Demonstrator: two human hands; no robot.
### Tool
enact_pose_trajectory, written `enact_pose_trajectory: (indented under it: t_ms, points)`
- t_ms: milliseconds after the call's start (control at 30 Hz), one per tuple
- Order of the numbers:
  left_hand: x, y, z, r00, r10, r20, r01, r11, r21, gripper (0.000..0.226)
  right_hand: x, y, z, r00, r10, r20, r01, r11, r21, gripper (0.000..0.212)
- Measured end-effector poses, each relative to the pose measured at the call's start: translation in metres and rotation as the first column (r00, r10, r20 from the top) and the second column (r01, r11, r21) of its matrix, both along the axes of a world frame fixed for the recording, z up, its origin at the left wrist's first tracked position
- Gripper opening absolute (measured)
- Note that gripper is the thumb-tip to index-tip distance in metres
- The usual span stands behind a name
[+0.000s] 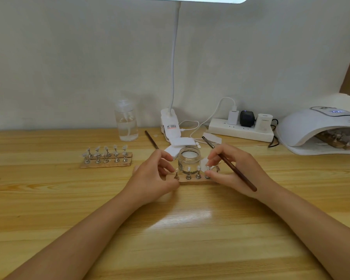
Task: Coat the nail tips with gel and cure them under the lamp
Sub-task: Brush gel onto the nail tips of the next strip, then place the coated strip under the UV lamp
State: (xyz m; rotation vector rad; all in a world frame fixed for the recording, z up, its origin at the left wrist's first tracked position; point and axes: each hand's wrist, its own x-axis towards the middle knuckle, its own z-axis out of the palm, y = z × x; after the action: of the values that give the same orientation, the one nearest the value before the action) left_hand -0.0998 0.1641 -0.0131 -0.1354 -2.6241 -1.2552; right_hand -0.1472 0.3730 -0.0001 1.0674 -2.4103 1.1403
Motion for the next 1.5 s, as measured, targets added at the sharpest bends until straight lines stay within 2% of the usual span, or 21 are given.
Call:
enact_pose_trajectory:
  t_ms: [133, 267, 333, 400, 467, 600, 700, 833, 967, 1133, 1300, 1400, 1500]
  points:
    - [0.000, -0.002, -0.002, 0.999, -0.041, 0.009, 0.042, 0.999, -0.018, 0.037, -0.004, 0.002, -0.001, 1.000, 0.007, -0.002, -0.007, 1.000, 0.010, 0.030]
    - [-0.001, -0.003, -0.002, 0.996, -0.083, -0.017, 0.083, 0.996, -0.013, 0.037, -0.006, 0.006, 0.003, 0.999, -0.053, 0.001, 0.053, 0.994, -0.097, 0.007]
    - [0.000, -0.004, -0.001, 0.993, -0.110, -0.039, 0.111, 0.994, 0.022, 0.036, -0.007, 0.011, 0.005, 0.995, -0.092, 0.042, 0.098, 0.980, -0.171, 0.029]
    - [0.002, -0.003, -0.001, 0.989, -0.135, -0.060, 0.138, 0.990, 0.043, 0.035, -0.008, 0.018, 0.006, 0.992, -0.108, 0.069, 0.119, 0.975, -0.188, 0.038]
    - [0.004, -0.003, 0.000, 0.985, -0.147, -0.091, 0.155, 0.985, 0.077, 0.034, -0.009, 0.022, 0.006, 0.988, -0.143, 0.056, 0.150, 0.978, -0.144, 0.035]
    - [0.006, -0.003, 0.005, 0.983, -0.091, -0.157, 0.127, 0.963, 0.240, 0.034, -0.011, 0.025, 0.008, 0.984, -0.173, -0.043, 0.175, 0.983, 0.055, 0.006]
    - [0.007, -0.004, 0.008, 0.978, -0.007, -0.209, 0.083, 0.932, 0.354, 0.036, -0.012, 0.025, 0.004, 0.978, -0.114, -0.172, 0.167, 0.929, 0.331, 0.006]
    - [0.007, -0.008, 0.009, 0.968, 0.090, -0.233, 0.020, 0.903, 0.430, 0.033, -0.014, 0.019, 0.000, 0.962, -0.098, -0.256, 0.220, 0.834, 0.505, 0.011]
    - [0.005, -0.008, 0.009, 0.964, 0.118, -0.236, -0.013, 0.915, 0.403, 0.033, -0.012, 0.016, 0.001, 0.970, -0.042, -0.239, 0.170, 0.820, 0.546, 0.025]
    - [0.005, -0.007, 0.007, 0.958, 0.134, -0.255, -0.040, 0.939, 0.343, 0.035, -0.013, 0.012, 0.004, 0.971, 0.012, -0.240, 0.141, 0.782, 0.607, 0.024]
    - [0.005, -0.005, 0.007, 0.953, 0.138, -0.271, -0.057, 0.957, 0.286, 0.037, -0.011, 0.010, 0.010, 0.972, 0.049, -0.230, 0.114, 0.759, 0.641, 0.035]
    - [0.006, -0.004, 0.007, 0.947, 0.142, -0.289, -0.061, 0.960, 0.275, 0.037, -0.008, 0.012, 0.014, 0.966, 0.037, -0.256, 0.129, 0.791, 0.598, 0.033]
    - [0.008, -0.001, 0.011, 0.939, 0.141, -0.315, -0.055, 0.962, 0.267, 0.037, -0.007, 0.019, 0.017, 0.955, -0.059, -0.292, 0.186, 0.884, 0.429, 0.022]
